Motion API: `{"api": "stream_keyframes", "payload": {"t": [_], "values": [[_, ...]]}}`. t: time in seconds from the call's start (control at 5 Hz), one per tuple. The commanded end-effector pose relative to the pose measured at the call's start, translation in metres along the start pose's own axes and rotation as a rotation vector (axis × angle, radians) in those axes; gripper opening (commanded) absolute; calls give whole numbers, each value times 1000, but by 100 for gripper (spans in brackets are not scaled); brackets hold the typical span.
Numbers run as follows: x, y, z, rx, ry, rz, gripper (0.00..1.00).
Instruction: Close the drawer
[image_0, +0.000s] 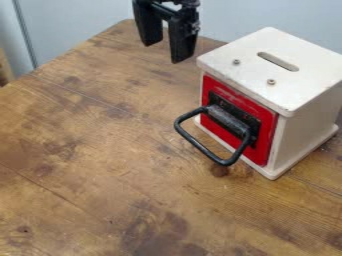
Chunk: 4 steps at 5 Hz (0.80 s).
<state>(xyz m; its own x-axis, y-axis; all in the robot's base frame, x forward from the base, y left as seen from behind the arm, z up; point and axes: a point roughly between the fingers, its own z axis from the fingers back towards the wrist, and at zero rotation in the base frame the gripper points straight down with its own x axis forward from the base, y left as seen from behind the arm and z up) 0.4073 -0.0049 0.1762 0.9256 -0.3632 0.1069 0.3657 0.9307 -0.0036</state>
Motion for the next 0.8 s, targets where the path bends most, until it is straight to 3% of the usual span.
{"api": "stream_keyframes", "payload": {"t": [0.0, 0.6], "values": [[1, 14, 20, 29, -57, 22, 100], [6, 21, 21, 35, -61, 18, 100]]}}
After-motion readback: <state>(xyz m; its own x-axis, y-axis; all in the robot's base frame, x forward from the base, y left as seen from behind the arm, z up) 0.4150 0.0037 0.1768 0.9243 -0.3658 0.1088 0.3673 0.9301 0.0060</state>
